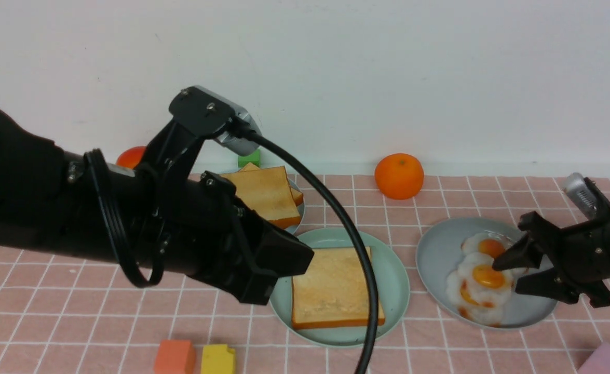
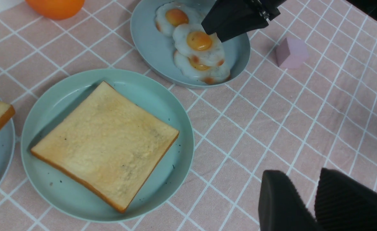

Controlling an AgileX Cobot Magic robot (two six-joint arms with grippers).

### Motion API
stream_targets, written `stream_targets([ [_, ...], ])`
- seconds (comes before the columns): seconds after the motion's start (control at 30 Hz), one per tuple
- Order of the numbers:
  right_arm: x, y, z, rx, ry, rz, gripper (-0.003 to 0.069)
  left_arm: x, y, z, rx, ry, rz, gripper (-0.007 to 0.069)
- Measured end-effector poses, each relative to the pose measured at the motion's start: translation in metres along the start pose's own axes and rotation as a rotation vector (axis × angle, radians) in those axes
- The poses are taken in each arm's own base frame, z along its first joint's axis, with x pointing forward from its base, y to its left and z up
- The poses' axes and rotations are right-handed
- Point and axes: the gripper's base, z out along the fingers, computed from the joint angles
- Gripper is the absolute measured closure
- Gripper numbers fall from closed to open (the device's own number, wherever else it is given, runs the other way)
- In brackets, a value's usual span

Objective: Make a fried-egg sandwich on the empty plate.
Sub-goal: Use the right arm to grab a fried egg

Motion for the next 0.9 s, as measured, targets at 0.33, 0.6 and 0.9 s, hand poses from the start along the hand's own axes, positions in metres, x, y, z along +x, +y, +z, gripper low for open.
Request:
stream_targets([
  [0.33,0.007,-0.015,0.002,0.006,-0.042,0.040,0.0237,0.002,-0.002,0.000,0.026,0.022,-0.001,0.0388],
  [0.6,0.006,-0.017,0.007,-0.007,-0.042,0.084,0.0281,0.002,-0.002,0.000,0.026,0.022,-0.001,0.0388],
  [0.9,0.006,-0.022,0.015,-0.039,-0.027,0.124,0.0525,0.002,-0.003,0.000,0.029,0.025,-0.001,0.0386],
])
